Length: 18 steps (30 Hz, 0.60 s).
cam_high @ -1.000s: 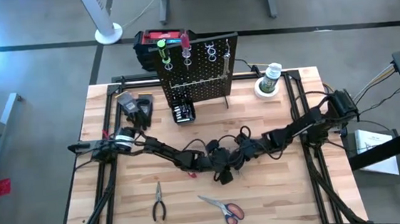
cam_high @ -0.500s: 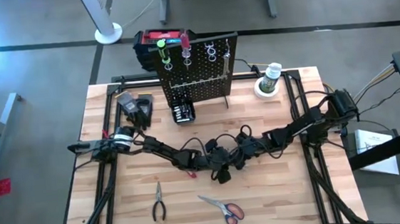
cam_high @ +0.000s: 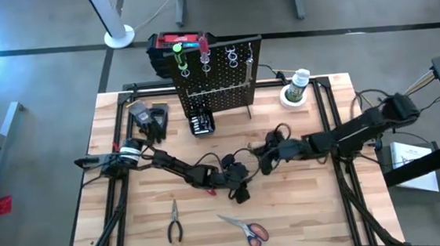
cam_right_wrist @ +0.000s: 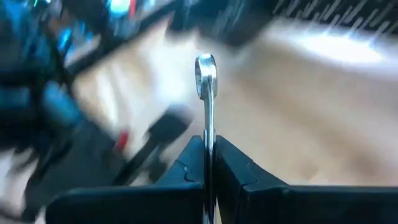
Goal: Hang tools onto peg board
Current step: Hang the combination wrench on the pegboard
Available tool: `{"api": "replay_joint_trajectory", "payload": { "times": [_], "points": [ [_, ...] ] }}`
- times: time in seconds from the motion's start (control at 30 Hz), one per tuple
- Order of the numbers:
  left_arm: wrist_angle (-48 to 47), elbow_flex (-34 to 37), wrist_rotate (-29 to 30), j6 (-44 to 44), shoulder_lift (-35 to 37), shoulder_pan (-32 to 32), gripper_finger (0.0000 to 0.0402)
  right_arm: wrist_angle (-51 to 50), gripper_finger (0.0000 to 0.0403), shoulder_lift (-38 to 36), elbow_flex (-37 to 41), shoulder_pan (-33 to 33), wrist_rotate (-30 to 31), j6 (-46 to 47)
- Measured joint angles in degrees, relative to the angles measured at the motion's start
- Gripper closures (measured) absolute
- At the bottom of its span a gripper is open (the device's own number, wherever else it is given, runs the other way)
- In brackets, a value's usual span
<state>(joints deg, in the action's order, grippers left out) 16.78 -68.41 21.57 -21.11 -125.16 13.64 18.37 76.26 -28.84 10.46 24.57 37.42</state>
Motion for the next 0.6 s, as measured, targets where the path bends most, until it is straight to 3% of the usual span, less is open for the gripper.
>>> {"api": "replay_joint_trajectory", "payload": {
  "times": [0.1,0.2,0.3,0.4,0.6],
  "points": [
    [-2.0,2.0,2.7,1.7,3.4,0.9,0.0247,-0.2,0.0402,-6.2,0.2,-0.9,6.3,-3.9],
    [-4.4,4.4,8.8,2.0,8.7,1.7,0.0247,1.7,0.0402,-13.1,0.4,-3.9,7.0,-8.8],
    [-7.4,7.7,14.3,0.4,13.4,2.0,0.0247,3.7,0.0402,-18.6,0.4,-8.1,2.1,-12.2],
    [-7.5,11.4,16.0,-0.9,17.4,2.2,0.0247,4.1,0.0402,-21.9,-0.3,-12.6,-2.9,-13.1],
    [-7.3,17.0,19.7,-3.1,23.5,2.8,0.0247,-0.2,0.0403,-21.4,-5.9,-20.7,-9.6,-15.3]
  ]
}}
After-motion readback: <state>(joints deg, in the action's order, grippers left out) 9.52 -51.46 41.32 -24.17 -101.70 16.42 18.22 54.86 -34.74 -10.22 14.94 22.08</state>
